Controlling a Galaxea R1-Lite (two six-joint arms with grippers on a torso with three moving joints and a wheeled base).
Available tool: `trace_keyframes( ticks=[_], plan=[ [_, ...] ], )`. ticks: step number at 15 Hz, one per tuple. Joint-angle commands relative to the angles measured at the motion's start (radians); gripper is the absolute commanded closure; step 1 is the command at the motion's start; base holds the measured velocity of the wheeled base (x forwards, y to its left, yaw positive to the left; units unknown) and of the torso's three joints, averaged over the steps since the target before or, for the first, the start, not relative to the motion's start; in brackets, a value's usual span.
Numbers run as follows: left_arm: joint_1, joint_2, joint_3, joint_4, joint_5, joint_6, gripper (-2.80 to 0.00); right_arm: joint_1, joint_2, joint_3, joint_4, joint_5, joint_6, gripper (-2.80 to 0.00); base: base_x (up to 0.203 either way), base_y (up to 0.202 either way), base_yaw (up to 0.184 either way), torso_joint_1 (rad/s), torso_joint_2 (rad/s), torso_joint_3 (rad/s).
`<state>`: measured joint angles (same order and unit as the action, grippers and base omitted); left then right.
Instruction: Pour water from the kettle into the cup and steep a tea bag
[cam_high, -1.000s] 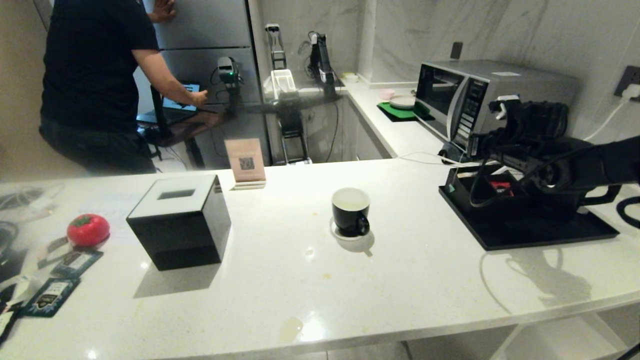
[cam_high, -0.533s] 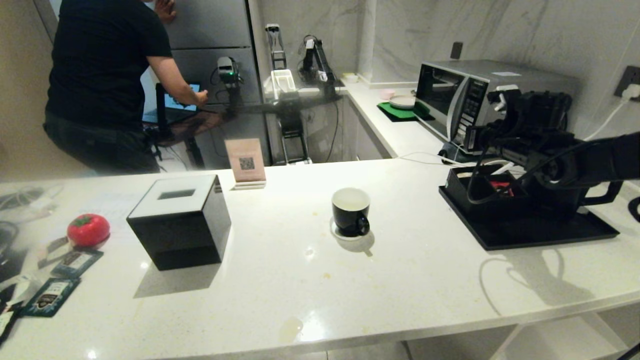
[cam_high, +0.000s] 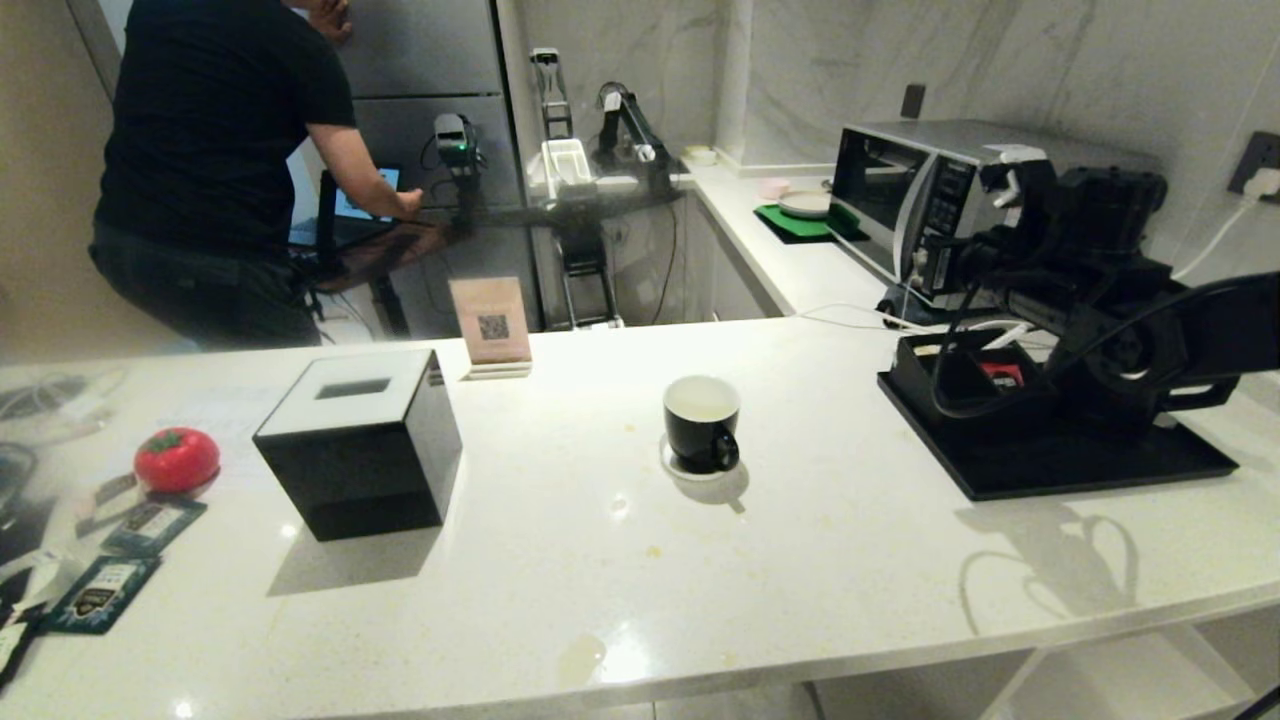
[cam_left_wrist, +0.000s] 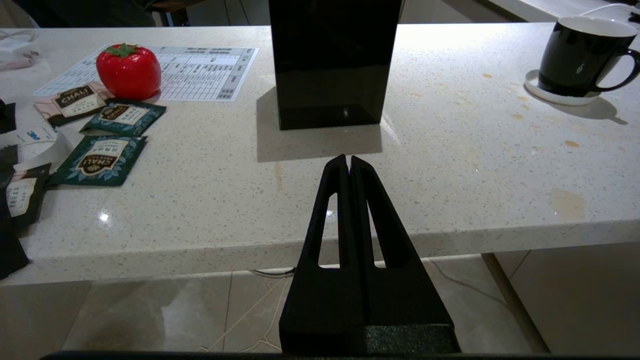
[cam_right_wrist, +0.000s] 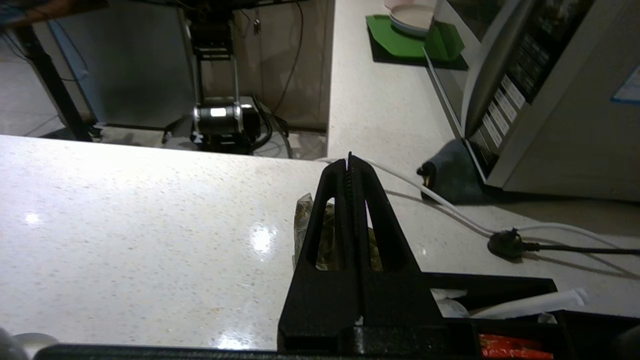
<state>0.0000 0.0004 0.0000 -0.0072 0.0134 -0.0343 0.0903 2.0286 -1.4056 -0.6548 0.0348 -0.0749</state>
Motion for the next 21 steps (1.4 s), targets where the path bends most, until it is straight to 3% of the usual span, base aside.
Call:
trace_keyframes(
  ticks=[1, 14, 21],
  plan=[
    [0.000, 0.001, 0.000, 0.000, 0.000, -0.001, 0.00, 0.017, -0.040, 0.011, -0.006, 0.000, -0.002, 0.00, 0.000, 0.000, 0.000, 0.000, 0.00, 0.000],
    [0.000, 0.000, 0.000, 0.000, 0.000, -0.001, 0.00, 0.158, -0.130, 0.005, -0.006, 0.023, -0.008, 0.00, 0.000, 0.000, 0.000, 0.000, 0.00, 0.000],
    [0.000, 0.001, 0.000, 0.000, 0.000, -0.001, 0.00, 0.285, -0.158, 0.012, -0.002, 0.020, -0.009, 0.00, 0.000, 0.000, 0.000, 0.000, 0.00, 0.000]
  ],
)
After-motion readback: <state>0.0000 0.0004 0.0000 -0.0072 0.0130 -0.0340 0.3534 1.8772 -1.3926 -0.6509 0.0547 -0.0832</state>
